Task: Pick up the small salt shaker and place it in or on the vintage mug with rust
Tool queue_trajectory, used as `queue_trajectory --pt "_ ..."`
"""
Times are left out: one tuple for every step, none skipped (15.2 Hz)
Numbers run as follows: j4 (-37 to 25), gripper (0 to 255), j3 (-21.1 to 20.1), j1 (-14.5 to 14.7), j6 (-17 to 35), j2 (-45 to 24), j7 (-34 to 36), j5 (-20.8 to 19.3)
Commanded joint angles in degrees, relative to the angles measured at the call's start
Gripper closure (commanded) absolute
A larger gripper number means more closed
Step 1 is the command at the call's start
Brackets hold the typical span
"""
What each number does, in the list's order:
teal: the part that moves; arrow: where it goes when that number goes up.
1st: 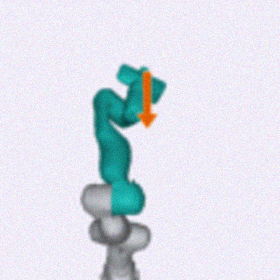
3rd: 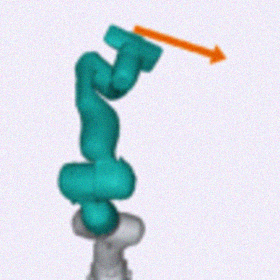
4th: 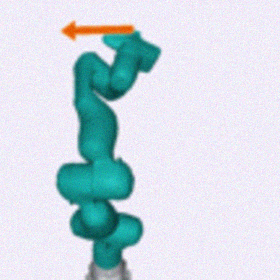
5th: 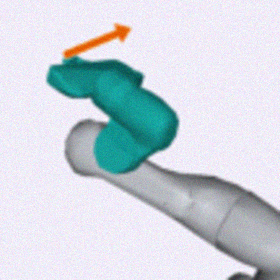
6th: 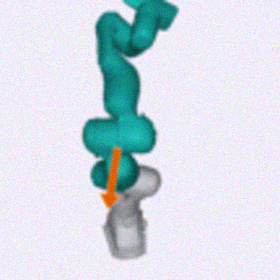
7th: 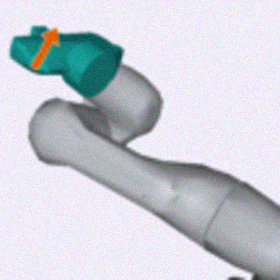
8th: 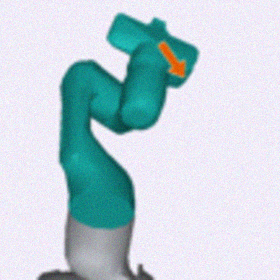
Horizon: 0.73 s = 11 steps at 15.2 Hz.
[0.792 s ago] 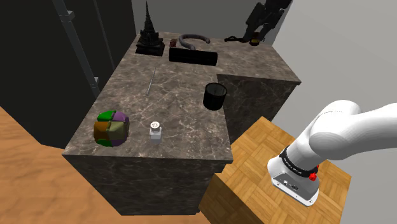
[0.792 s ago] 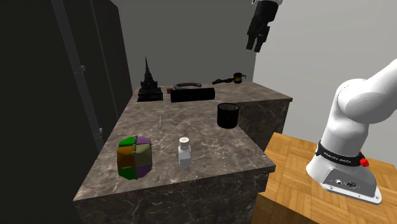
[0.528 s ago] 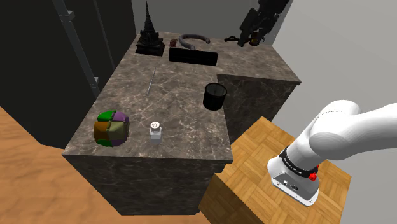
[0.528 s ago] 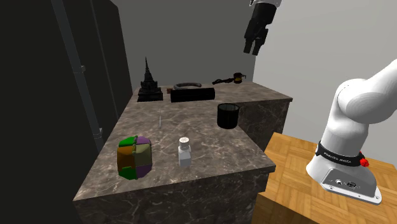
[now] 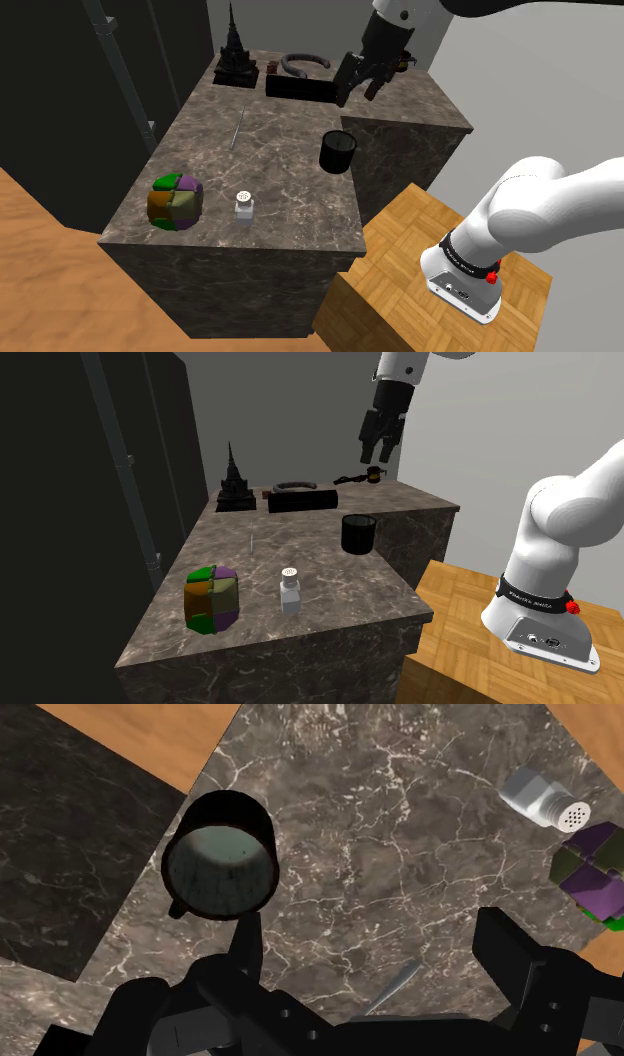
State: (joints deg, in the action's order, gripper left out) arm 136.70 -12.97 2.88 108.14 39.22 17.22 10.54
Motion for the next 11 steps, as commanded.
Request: queue_trajectory --pt "0.3 0 -3.0 0.3 2.3 -1.8 3.3 0.6" --pt "0.3 0 -4.5 0.5 3.4 -2.8 4.8 0.8" --pt "0.3 0 -6.0 0.5 4.5 -3.9 6.4 0.9" --pt "0.1 0 -7.5 0.6 5.6 -5.1 8.0 1.0" --pt "-0.1 0 -9.0 0.6 6.6 -6.4 9.7 0.9" --pt "-0.4 0 -10.5 0.5 7.7 -7.8 11.3 0.8" --pt "-0.7 0 -12.0 0.5 8.8 -9.2 13.1 0.6" --pt "-1.2 0 -13.6 0.3 9.8 -10.7 14.8 0.3" --pt "-1.7 0 -15.1 0.1 10.8 -12.3 16.6 -0.1" --pt "-2.3 0 -16.7 -0.2 11.8 -14.0 18.5 -0.6" --pt "-3.0 0 -18.3 -0.5 12.8 -15.8 20.4 -1.3"
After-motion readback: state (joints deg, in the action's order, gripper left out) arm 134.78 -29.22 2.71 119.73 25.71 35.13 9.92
